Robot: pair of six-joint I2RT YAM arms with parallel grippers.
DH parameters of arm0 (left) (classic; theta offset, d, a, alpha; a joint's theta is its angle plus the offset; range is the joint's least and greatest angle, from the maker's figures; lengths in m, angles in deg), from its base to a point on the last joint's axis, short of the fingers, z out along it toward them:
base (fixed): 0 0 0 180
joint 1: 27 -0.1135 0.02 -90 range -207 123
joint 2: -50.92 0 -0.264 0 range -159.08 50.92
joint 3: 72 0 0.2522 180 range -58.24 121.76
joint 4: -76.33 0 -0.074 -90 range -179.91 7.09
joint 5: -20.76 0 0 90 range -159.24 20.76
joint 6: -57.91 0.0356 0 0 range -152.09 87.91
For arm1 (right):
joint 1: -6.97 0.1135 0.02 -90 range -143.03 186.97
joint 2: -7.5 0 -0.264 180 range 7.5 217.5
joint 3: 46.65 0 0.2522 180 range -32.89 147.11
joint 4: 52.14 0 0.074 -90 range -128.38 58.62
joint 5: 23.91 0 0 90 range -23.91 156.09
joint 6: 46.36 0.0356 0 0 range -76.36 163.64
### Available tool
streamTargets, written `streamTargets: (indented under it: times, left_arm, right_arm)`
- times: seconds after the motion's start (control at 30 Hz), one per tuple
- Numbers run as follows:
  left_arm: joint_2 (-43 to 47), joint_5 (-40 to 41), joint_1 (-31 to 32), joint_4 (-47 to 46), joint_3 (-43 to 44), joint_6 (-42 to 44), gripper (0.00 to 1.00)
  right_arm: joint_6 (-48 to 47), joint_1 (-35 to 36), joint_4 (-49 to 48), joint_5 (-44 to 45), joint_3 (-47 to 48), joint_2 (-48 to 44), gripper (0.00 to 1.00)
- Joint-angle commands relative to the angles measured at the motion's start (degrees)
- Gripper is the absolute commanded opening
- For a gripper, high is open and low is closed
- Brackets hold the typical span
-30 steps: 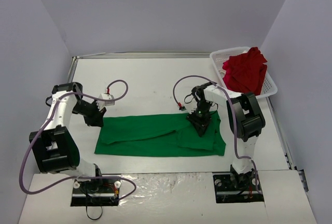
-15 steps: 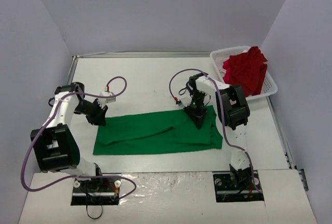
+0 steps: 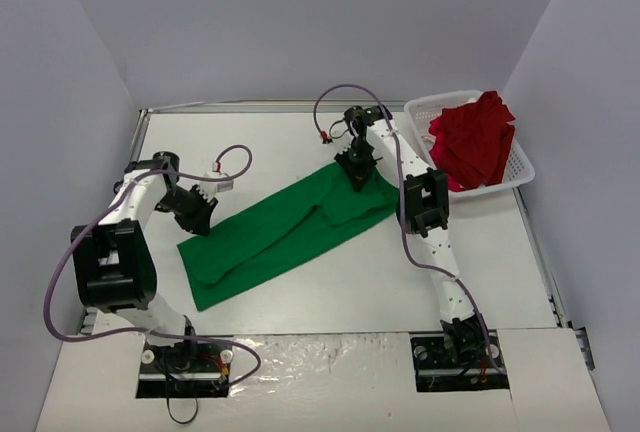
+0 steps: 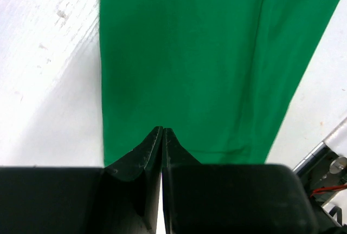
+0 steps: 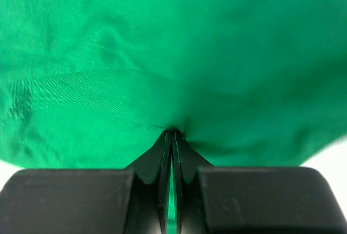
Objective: Fold and stack the t-shirts
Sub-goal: Rotate the tshirt 90 degrees
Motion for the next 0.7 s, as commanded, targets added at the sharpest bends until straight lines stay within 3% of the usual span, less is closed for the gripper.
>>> streamTargets:
  times: [0.0, 0.3, 0.67]
  left_arm:
    - [-2.29, 3.51, 2.06, -1.87, 2.47, -2.19, 0.02]
    - [-9.32, 10.54, 8.02, -5.39, 2.39, -3.33, 0.02]
    - [-14.33, 9.59, 17.17, -8.47, 1.16, -6.76, 0.02]
  right_arm:
    - [0.34, -0.53, -16.41, 7.45, 6.19, 8.65, 0.00]
    - [6.14, -0.36, -29.69, 10.87, 7.00, 8.65, 0.01]
    - [8.87, -0.62, -34.53, 12.99, 8.41, 10.59, 0.03]
